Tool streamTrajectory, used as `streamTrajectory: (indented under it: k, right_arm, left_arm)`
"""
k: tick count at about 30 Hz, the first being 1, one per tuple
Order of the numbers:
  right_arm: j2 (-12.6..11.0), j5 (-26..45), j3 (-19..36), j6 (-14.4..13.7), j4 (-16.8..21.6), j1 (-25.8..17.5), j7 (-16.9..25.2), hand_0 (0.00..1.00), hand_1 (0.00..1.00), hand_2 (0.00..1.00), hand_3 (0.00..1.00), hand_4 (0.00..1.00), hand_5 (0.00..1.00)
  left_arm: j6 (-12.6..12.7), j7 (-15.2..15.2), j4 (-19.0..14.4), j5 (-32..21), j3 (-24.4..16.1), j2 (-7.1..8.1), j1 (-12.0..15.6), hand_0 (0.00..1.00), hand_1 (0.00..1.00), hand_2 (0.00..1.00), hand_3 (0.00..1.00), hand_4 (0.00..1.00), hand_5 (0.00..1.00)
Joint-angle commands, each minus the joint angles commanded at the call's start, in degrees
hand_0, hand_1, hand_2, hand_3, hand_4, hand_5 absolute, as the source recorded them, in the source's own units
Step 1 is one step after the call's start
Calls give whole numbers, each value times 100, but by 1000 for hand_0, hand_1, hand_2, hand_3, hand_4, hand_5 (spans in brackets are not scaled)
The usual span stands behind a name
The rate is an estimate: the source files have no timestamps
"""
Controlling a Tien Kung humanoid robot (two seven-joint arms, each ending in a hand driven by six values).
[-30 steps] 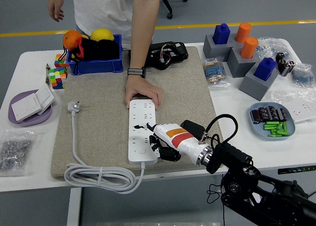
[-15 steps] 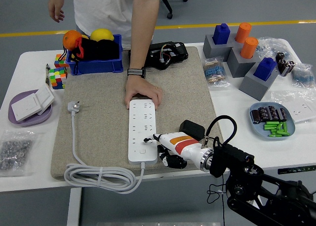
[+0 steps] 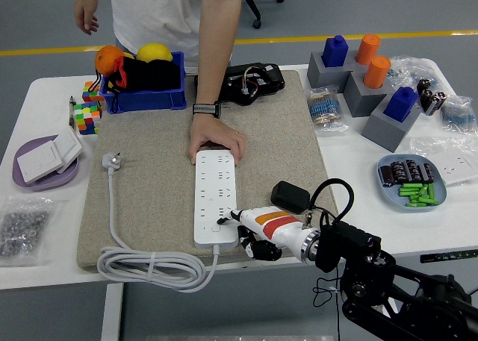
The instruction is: Press the white button,pick up the black plug,place it near the board,insert it into the board
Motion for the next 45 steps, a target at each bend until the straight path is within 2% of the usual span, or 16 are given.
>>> streamTrajectory:
  k: [14, 32, 43, 45]
  right_arm:
    - [-14, 77, 3, 63, 213, -11, -38, 2, 2, 146, 821, 2, 2]
    - [-30, -77, -259, -1, -40, 50, -7, 2, 2, 145, 814, 2, 2]
    - [23, -59, 93, -77, 420, 39, 135, 2, 2, 147, 806, 2, 2]
    - [5, -86, 121, -218, 460, 10, 270, 2, 2, 147, 806, 2, 2]
  left_arm:
    - [7, 0, 0, -38, 4, -1, -19, 826, 790, 763, 795, 574, 481]
    - [14, 1, 0, -68, 15, -3, -20, 826, 790, 763, 795, 574, 484]
    - [-4, 13, 0, -13, 28, 4, 0, 826, 790, 763, 795, 574, 484]
    - [-7, 13, 0, -6, 33, 6, 1, 826, 790, 763, 795, 574, 484]
